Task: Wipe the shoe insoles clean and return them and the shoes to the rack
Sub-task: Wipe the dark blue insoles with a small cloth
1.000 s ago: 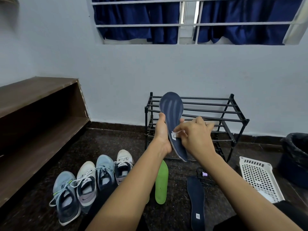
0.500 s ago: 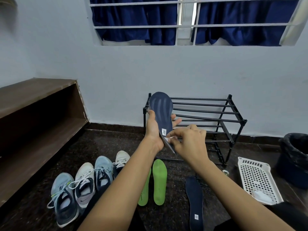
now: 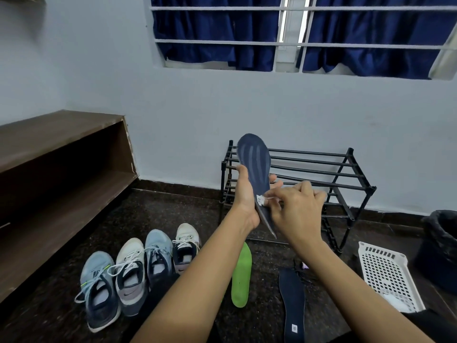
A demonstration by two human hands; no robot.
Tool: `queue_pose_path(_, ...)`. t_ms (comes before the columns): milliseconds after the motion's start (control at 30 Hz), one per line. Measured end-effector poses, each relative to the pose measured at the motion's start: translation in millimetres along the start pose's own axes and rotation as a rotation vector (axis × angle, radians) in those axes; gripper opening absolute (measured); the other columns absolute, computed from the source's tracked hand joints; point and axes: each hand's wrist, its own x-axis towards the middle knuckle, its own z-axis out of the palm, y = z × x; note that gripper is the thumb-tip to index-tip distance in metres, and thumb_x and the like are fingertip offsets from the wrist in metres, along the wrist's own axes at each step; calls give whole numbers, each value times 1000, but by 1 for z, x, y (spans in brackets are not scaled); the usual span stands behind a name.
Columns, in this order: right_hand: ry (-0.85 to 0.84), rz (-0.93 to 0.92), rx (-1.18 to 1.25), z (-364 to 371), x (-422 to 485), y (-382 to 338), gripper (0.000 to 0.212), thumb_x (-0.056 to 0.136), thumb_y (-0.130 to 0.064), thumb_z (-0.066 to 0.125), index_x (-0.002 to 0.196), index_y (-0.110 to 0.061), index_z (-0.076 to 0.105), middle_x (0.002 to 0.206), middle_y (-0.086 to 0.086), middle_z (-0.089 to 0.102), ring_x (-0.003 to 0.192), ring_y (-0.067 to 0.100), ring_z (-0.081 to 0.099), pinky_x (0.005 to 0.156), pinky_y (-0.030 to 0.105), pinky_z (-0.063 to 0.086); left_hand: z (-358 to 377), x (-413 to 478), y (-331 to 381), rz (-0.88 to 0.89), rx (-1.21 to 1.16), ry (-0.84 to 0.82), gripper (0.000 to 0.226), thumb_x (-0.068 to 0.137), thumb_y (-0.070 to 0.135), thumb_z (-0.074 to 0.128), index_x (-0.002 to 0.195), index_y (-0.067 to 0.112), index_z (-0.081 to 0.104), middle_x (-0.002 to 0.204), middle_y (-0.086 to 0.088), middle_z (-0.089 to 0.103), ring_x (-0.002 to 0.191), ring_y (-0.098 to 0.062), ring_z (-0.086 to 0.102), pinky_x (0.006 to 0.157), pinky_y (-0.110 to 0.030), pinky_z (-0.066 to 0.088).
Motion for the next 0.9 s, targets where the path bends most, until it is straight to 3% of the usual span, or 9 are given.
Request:
queue_pose_path(67,25,15,-6,1,4,1,14,69,-18,76,77,-29,73,69,-10,69,75,22,48,67,33,16,2,-4,-2,-36,-17,-32,74,95,69,23,88,7,62,73,-6,60,62,-20,58,52,-25,52)
queue_pose_path(200,-58,78,188,5,5,-6,16,71,-14,78,81,-26,75,72,-6,66,82,24,47,69,32,15,-6,2,2,-21,-49,-33,72,96,68,23,95,8,64,74,-6,63,68,-20,63,58,-29,52)
queue_pose_path(333,-140,8,250,12,-3,-14,18,71,-11,76,81,-27,75,69,-4,67,79,23,47,70,33,25,-16,6,13,39,-46,-19,74,98,65,20,113,7,64,83,-8,65,97,-27,68,89,-45,50)
queue_pose_path(400,-245,25,357,13,-7,-17,17,75,-16,73,86,-29,75,73,-4,68,83,23,53,74,34,38,-22,7,22,70,-82,-25,74,99,63,19,110,7,64,84,-9,66,96,-29,67,94,-51,46)
queue_pose_path(433,-272,31,419,12,-9,-19,15,76,-18,73,87,-29,75,75,-5,69,85,19,56,77,31,43,-25,7,26,81,-109,-35,73,99,62,18,105,6,65,83,-10,66,95,-30,67,95,-52,45)
queue_pose_path(500,-305,34,503,5,-11,-24,13,77,-20,75,88,-28,76,79,-4,67,85,1,51,73,5,36,-30,6,34,100,-163,-66,72,100,60,17,104,5,64,82,-12,65,96,-33,66,95,-54,43)
queue_pose_path(567,-314,13,562,0,-13,-30,14,76,-19,77,88,-26,76,81,-3,67,84,-7,46,69,0,33,-34,4,40,123,-207,-91,72,100,60,19,106,4,64,83,-13,66,98,-34,65,97,-55,43)
queue_pose_path(700,-220,-67,468,-3,-16,-35,13,74,-23,74,82,-34,74,72,-13,67,79,8,46,75,32,35,-34,2,41,134,-241,-131,73,100,61,19,105,5,65,84,-13,68,100,-34,65,98,-60,42)
queue_pose_path(900,-51,21,310,-5,4,-23,11,74,-28,75,84,-33,74,72,-8,67,81,20,48,68,32,18,-20,-5,29,88,-213,-154,74,98,64,14,108,10,65,84,-8,66,105,-32,65,84,-45,49)
